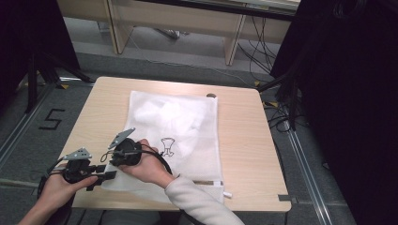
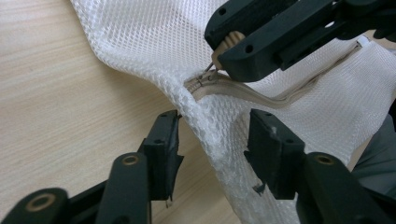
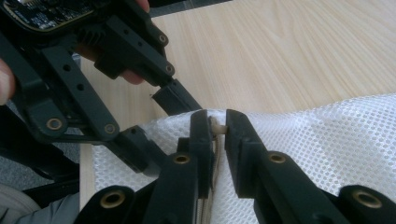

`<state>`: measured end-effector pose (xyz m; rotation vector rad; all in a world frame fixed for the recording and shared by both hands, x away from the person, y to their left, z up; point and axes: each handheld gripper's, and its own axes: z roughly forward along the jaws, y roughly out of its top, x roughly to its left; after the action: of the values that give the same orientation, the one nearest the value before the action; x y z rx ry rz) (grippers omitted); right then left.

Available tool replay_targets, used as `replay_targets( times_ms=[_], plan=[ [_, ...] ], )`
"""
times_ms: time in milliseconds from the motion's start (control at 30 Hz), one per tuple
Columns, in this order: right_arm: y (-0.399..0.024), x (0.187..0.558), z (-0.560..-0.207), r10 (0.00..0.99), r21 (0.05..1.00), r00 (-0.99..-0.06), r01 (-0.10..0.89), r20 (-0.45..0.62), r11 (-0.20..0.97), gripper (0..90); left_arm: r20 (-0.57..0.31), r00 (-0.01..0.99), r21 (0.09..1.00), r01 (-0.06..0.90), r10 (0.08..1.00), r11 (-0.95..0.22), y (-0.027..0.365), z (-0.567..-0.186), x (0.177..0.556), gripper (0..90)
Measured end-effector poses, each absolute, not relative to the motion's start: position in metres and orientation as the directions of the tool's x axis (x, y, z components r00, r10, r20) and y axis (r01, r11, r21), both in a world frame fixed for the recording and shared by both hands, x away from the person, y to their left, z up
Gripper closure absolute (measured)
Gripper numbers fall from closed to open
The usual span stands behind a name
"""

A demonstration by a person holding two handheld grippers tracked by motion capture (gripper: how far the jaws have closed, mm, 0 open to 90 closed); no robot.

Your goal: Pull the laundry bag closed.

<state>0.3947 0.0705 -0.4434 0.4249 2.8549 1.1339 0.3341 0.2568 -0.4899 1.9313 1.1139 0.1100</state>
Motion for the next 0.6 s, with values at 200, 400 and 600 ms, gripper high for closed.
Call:
replay_targets(
  times_ms=[200, 400, 600],
  plan=[
    [0.071, 0.3925, -0.4426, 0.26, 0.678, -0.964, 0.231, 0.06, 0.698, 82.2, -0.314, 0.618, 0.709, 0.657, 0.721, -0.254, 0.2529, -0.4915, 0.3341, 66.5],
    [0.0704, 0.3902, -0.4439, 0.252, 0.664, -0.966, 0.23, 0.064, 0.712, 82.2, -0.311, 0.634, 0.699, 0.658, 0.708, -0.281, 0.2534, -0.4929, 0.3345, 79.3],
    [0.0672, 0.3907, -0.4463, 0.236, 0.654, -0.971, 0.209, 0.048, 0.727, 82.2, -0.291, 0.648, 0.691, 0.651, 0.704, -0.314, 0.2512, -0.493, 0.3353, 85.2]
  ],
)
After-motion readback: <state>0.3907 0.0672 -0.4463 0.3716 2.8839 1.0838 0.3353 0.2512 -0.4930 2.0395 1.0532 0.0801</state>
